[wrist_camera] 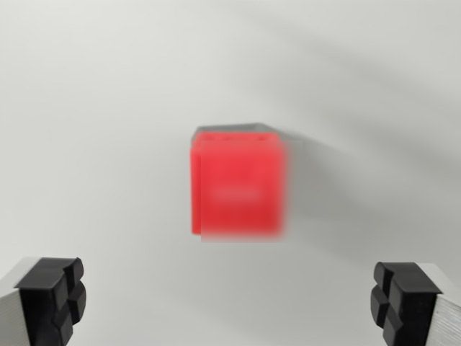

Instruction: Destack cube

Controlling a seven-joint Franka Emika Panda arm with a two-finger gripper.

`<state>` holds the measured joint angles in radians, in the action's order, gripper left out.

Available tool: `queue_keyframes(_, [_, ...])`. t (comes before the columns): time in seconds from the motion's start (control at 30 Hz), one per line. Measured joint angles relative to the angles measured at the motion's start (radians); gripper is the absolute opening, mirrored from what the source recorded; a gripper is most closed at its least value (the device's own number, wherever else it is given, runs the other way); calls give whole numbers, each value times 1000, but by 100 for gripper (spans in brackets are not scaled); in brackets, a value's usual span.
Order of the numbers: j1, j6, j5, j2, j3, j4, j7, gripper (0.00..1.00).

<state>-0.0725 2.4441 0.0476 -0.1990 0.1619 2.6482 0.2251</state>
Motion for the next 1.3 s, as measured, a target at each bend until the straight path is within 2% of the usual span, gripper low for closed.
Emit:
queue_keyframes(0.13, [-8, 32, 3, -6, 13, 35, -34, 100])
queue_keyframes(0.2, [-8, 51, 3, 5, 14, 39, -37, 100])
queue_keyframes(0.3, [-6, 96, 2, 51, 14, 43, -42, 100])
queue_keyframes(0.47, [-5, 162, -11, 115, 14, 51, -52, 100])
queue_keyframes(0.73, [-2, 258, -43, 203, 14, 56, -76, 100])
queue_keyframes(0.83, [-1, 293, -59, 240, 12, 57, -87, 100])
queue_keyframes(1.3, [-5, 408, -128, 364, -9, 50, -137, 100])
